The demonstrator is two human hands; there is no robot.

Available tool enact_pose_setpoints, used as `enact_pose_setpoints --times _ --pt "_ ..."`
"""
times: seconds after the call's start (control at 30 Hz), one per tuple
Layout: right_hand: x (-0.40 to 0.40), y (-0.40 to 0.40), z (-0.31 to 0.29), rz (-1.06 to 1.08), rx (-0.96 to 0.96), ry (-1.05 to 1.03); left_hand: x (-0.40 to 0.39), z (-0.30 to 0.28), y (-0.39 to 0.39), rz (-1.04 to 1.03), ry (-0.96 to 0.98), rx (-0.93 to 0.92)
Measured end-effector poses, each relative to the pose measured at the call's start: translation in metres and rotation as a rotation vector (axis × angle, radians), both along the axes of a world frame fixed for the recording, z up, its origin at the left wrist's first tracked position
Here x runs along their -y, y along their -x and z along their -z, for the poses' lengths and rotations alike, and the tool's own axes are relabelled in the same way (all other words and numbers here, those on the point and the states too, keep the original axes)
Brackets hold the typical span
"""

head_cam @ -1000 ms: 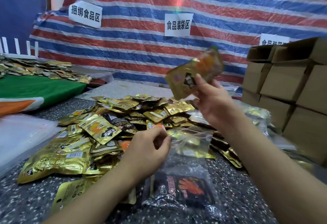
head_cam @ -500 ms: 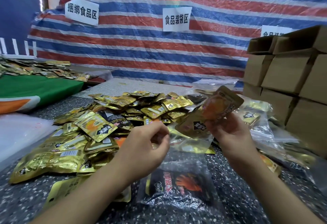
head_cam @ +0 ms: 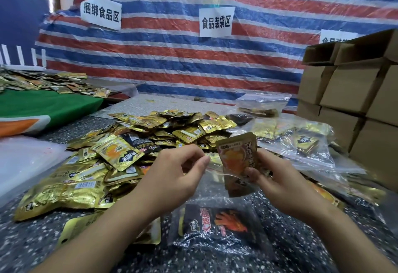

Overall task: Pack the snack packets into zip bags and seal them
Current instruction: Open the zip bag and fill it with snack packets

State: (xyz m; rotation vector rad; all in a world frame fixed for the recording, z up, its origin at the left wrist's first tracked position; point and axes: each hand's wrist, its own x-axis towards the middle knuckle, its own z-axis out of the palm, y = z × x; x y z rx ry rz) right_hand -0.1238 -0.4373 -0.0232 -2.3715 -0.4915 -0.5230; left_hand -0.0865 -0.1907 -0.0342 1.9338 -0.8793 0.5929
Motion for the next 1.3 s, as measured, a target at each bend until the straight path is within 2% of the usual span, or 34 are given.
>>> enact_pose_setpoints --times 0.2,0.5,0.6,0.67,0.83,1.0,1.3 --pt "0.000 0.006 -0.007 0.020 -0.025 0.012 -0.001 -0.002 -0.003 0.013 0.005 -0.023" --pt "-0.012 0.016 -0.011 0.087 0.004 0.456 0.001 0.002 -0.002 -0.034 -0.015 0.041" --pt "-0.020 0.020 -0.012 0.077 0.030 0.465 0.001 0.001 0.000 -0.057 0.007 0.091" --pt "-0.022 0.020 -0.012 0.107 0.029 0.396 0.002 -0.002 0.001 -0.066 0.049 0.117" --pt "-0.026 0.026 -0.018 0.097 0.054 0.332 0.002 -0.003 0.003 -0.010 0.147 0.082" --pt "-0.034 0.030 -0.022 0.053 -0.041 0.516 0.004 0.001 0.003 -0.035 0.120 0.066" --pt "-0.044 0.031 -0.018 0.055 0.056 0.623 0.010 0.001 0.006 0.022 0.163 0.021"
